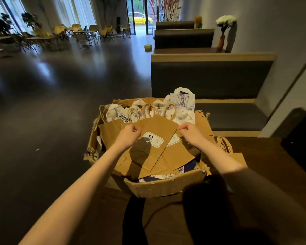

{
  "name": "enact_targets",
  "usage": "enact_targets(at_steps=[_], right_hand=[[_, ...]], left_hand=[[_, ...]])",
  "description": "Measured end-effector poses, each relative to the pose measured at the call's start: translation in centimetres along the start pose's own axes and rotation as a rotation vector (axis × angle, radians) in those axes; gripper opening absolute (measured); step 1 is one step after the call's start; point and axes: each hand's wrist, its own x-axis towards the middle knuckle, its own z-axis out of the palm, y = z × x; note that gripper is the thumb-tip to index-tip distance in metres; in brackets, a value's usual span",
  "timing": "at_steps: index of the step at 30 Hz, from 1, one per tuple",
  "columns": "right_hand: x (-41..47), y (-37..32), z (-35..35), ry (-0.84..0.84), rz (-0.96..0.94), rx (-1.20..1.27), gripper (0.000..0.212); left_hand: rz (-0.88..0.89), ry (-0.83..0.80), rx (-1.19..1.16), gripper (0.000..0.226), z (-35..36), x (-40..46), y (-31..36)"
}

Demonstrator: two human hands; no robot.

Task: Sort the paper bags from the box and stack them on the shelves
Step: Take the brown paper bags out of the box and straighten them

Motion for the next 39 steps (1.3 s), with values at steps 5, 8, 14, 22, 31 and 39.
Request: enact_targets(at_steps=[5,8,14,22,31,39], right_hand=[[2.1,0.6,1.3,0.000,0.070,-0.144,0.029],[3.2,1.2,2.0,-0.056,0.145,-0.283,0.040],[3.9,2.4,3.0,-0.152,0.256,-0.373,0.057],[4.7,2.6,3.3,-0.076,0.316,-0.399,0.071],[4.1,1.3,1.6,-0.004,0.148,-0.121,0.058],[2.9,-1.7,0.9,0.043,-0.022,0.246,0.026]], left_hand=[[-0.040,-0.026,0.181,0.016,0.4,1.9,-2.3],[-0.048,-0.043,0.356,0.029,1.2,3.2,-2.5],[-0.202,-0.091,0.466,0.074,3.6,5.0,-3.2],[-0.252,-0.032,0.498,0.083,5.2,5.3,-3.3],[-0.350,-0.128,0.343,0.056,4.4,5.3,-3.8],[-0.417,-0.240,-0.191,0.033,3.4,3.8,-2.5]])
